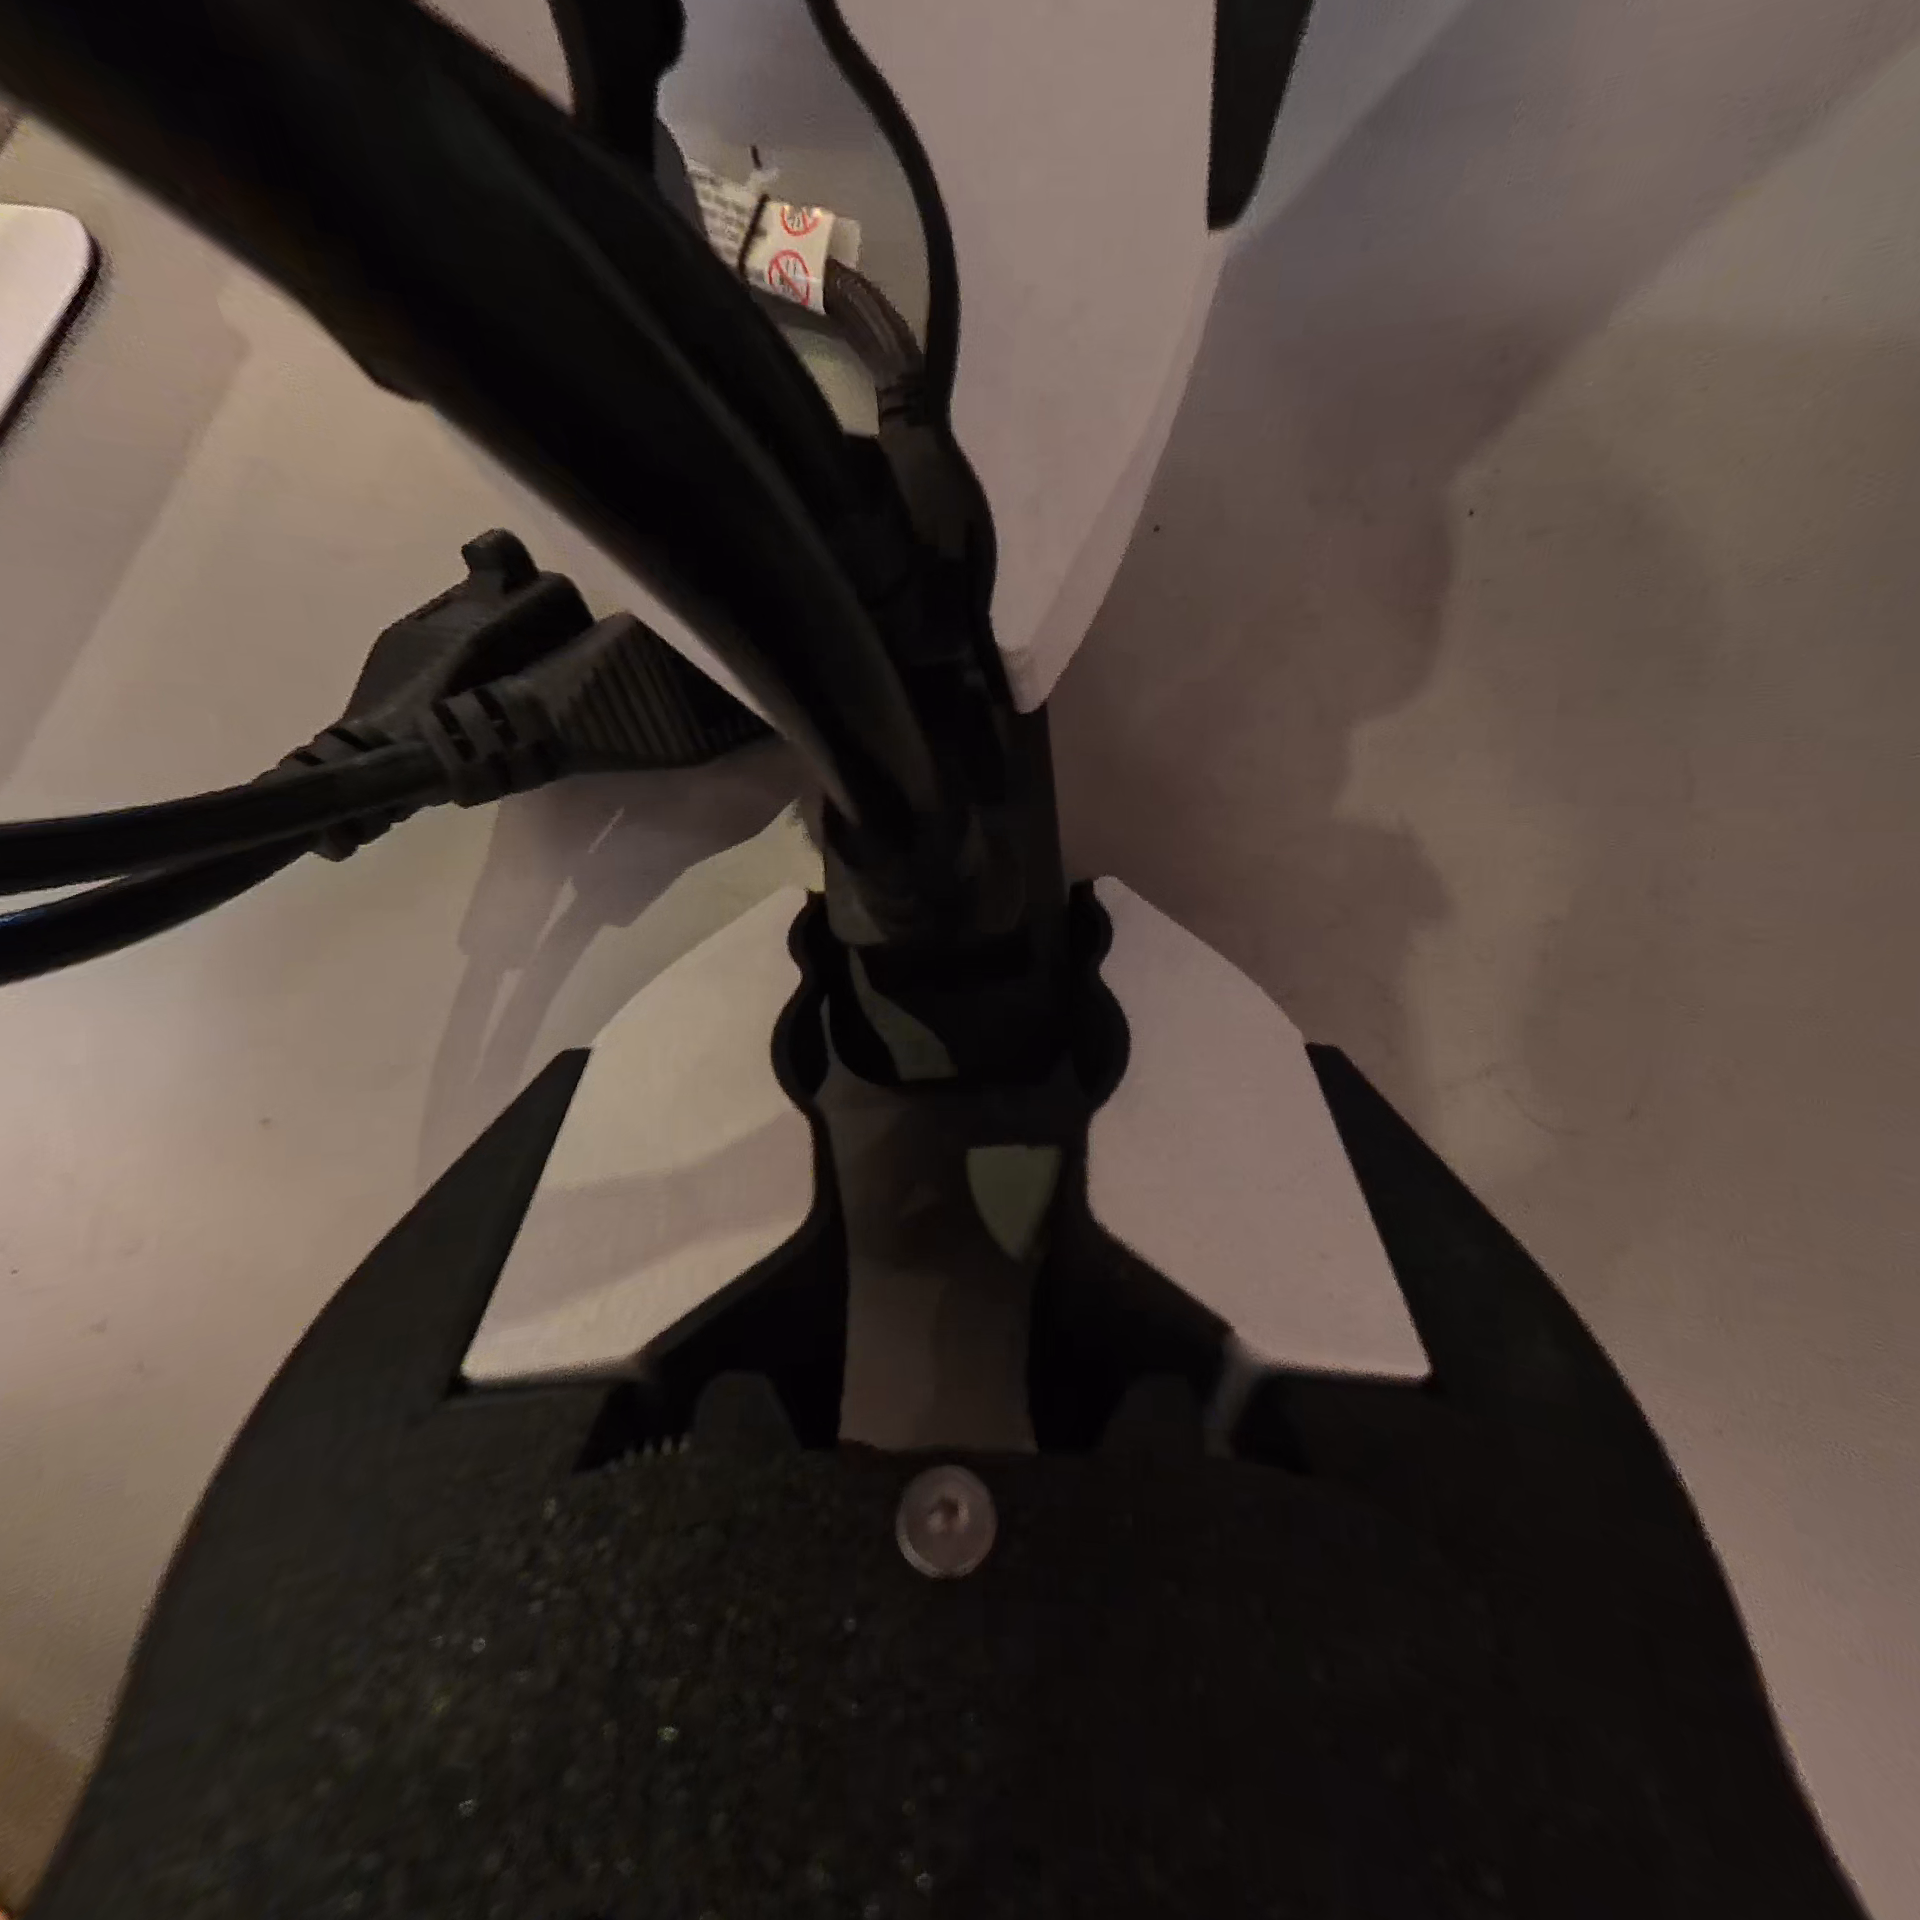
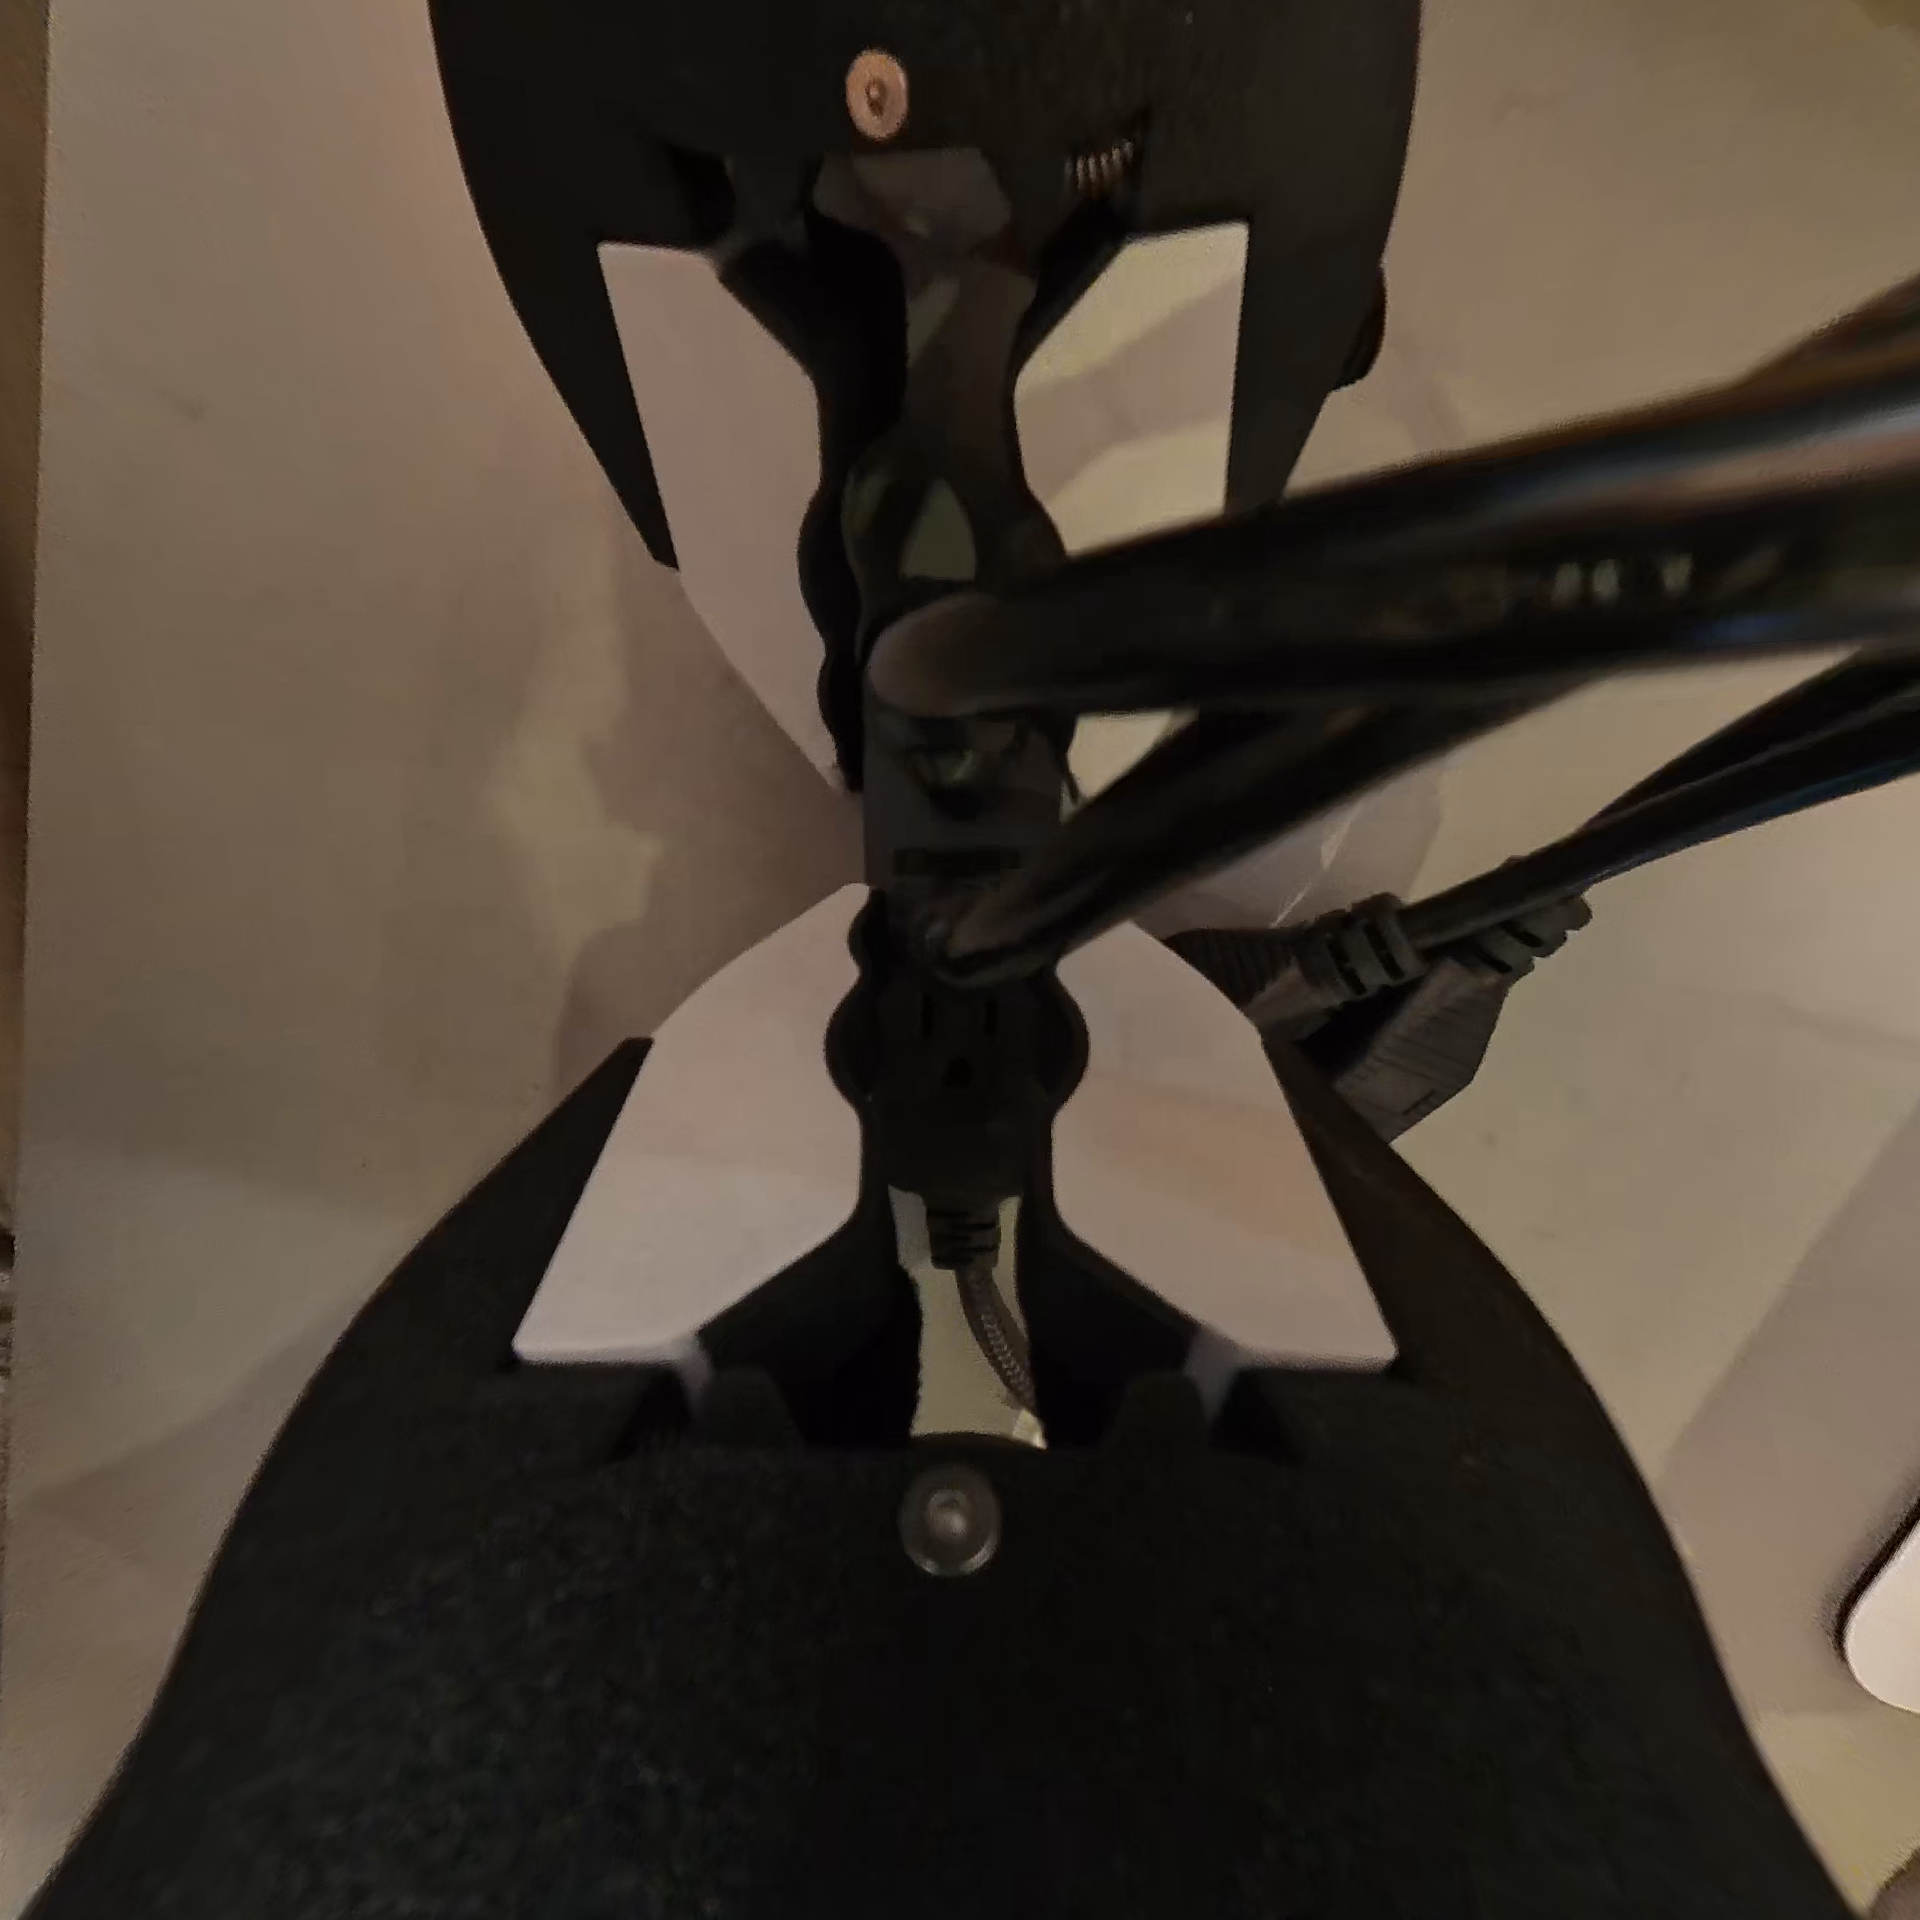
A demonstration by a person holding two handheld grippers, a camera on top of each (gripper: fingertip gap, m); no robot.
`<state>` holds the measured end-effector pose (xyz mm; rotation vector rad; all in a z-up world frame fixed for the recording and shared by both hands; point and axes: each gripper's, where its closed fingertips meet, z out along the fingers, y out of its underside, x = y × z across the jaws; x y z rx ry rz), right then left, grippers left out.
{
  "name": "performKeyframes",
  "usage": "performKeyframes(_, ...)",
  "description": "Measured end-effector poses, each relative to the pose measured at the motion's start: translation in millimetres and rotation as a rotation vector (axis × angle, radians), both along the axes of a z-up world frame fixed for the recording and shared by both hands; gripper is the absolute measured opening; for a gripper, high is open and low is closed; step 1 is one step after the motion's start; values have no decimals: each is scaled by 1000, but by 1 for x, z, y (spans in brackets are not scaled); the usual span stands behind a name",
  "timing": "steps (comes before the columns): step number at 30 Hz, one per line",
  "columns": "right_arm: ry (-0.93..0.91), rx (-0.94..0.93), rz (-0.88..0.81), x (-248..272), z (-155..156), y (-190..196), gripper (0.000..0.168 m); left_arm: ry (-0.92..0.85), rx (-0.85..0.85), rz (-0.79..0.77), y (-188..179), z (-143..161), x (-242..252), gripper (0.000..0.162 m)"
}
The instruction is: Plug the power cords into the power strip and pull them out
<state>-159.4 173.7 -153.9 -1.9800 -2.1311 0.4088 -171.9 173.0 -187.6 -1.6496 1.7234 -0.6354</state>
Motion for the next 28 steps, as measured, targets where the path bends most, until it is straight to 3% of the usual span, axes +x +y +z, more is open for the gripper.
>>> performKeyframes(3,28,-1,-20,-4,4,2,25,-25,-12,7,2,5,0,44)
performKeyframes(8,158,-90,-161,-1,29,13,25,-252,-8,120,17,40,-7,47)
performKeyframes(12,156,-39,-237,4,18,16,25,-242,-58,202,27,38,-7,52)
performKeyframes(19,153,80,-425,-5,8,19,25,-263,-189,560,36,32,-7,41)
performKeyframes(23,142,34,-443,-5,-1,16,26,-165,-110,536,32,21,-1,26)
performKeyframes(28,149,7,-462,-2,-1,21,26,-127,-119,443,34,18,3,27)
